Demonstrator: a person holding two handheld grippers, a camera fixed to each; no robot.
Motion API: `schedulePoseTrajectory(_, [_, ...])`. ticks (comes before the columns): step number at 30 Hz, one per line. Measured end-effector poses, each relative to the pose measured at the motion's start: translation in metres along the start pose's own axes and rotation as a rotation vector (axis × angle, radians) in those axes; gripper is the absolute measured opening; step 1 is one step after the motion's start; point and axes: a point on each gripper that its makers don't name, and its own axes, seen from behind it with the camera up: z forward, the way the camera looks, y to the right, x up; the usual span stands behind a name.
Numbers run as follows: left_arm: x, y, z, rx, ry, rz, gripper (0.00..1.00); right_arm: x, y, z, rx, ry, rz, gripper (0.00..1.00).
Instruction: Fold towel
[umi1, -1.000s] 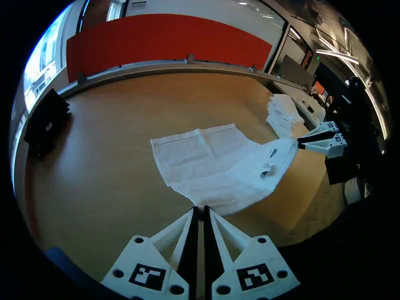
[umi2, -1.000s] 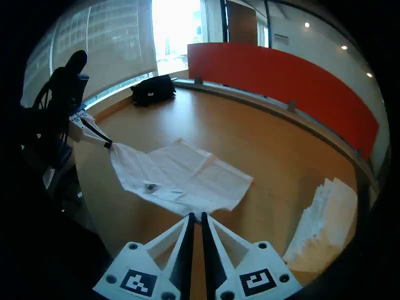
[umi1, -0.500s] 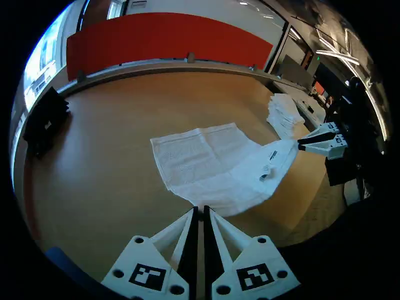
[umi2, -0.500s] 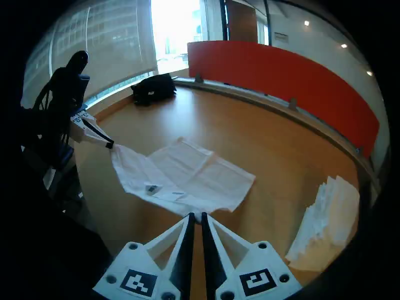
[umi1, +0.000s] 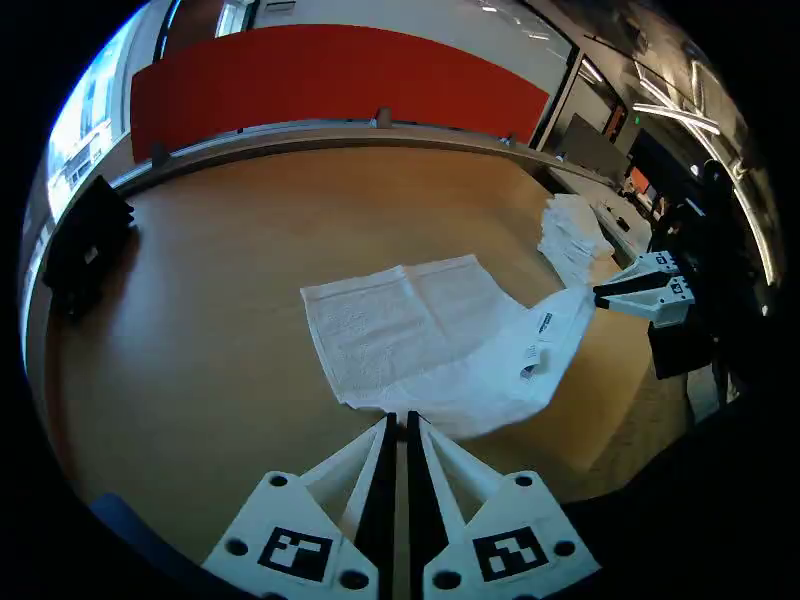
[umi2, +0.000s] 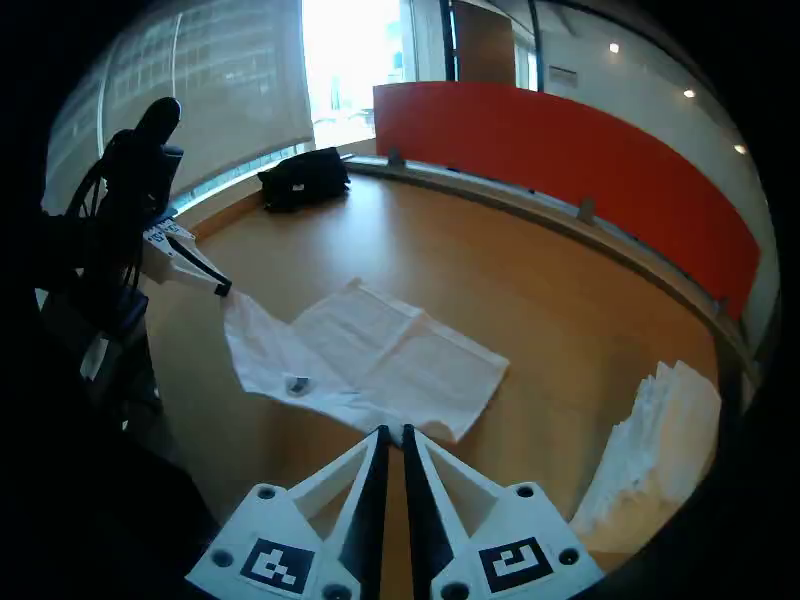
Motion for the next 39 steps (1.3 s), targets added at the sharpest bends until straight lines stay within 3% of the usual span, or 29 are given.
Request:
schedulePoseTrajectory(8, [0.011, -0.007, 0.016, -0.006, 0.01, -0.03, 0.07, 0.004, 0.012, 0.015, -0.012, 0.002, 0.019, 0.1])
schedulePoseTrajectory(24, [0.042, -0.039, 0.063, 0.026, 0.023, -0.015, 0.07, 0.006, 0.046, 0.054, -0.043, -0.023, 0.037, 0.1])
schedulePoseTrajectory(32, [0.052, -0.044, 0.076, 0.018, 0.02, 0.003, 0.07, 0.003, 0.055, 0.069, -0.043, -0.04, 0.055, 0.1])
schedulePoseTrajectory(39, [0.047, -0.044, 0.08, 0.012, -0.001, 0.025, 0.07, 0.002, 0.057, 0.073, -0.041, -0.045, 0.055, 0.1])
